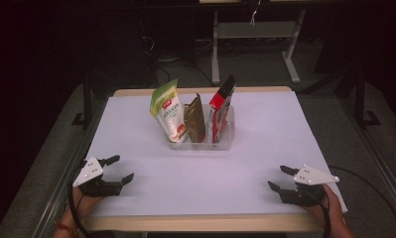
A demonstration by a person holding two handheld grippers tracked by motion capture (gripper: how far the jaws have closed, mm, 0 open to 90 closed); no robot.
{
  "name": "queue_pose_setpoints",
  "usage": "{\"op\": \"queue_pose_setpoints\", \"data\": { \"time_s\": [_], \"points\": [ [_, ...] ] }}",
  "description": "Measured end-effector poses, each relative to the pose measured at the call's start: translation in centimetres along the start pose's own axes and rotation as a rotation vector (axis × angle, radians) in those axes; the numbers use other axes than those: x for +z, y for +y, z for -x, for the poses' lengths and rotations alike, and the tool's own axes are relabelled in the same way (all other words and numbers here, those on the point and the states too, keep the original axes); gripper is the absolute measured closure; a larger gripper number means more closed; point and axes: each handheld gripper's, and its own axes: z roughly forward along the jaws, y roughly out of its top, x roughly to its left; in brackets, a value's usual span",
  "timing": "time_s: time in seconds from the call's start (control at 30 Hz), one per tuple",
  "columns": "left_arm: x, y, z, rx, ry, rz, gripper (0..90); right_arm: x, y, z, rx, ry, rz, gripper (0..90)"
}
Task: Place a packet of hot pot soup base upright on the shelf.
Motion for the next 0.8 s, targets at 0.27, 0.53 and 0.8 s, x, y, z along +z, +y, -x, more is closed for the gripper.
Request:
{"op": "queue_pose_setpoints", "data": {
  "time_s": [0.27,0.53,0.8],
  "points": [
    [-1.6,-0.7,-0.1,-0.048,0.065,0.049,14.5,0.1,-0.3,-0.1,-0.001,0.002,-0.01,28.7],
    [-1.2,-1.2,-0.5,-0.093,0.05,0.028,14.5,0.1,-0.3,-0.1,-0.006,0.006,-0.008,27.5],
    [-1.3,-1.0,-0.2,-0.079,0.047,0.044,14.5,0.1,-0.2,-0.2,-0.011,0.009,-0.006,27.5]
  ]
}}
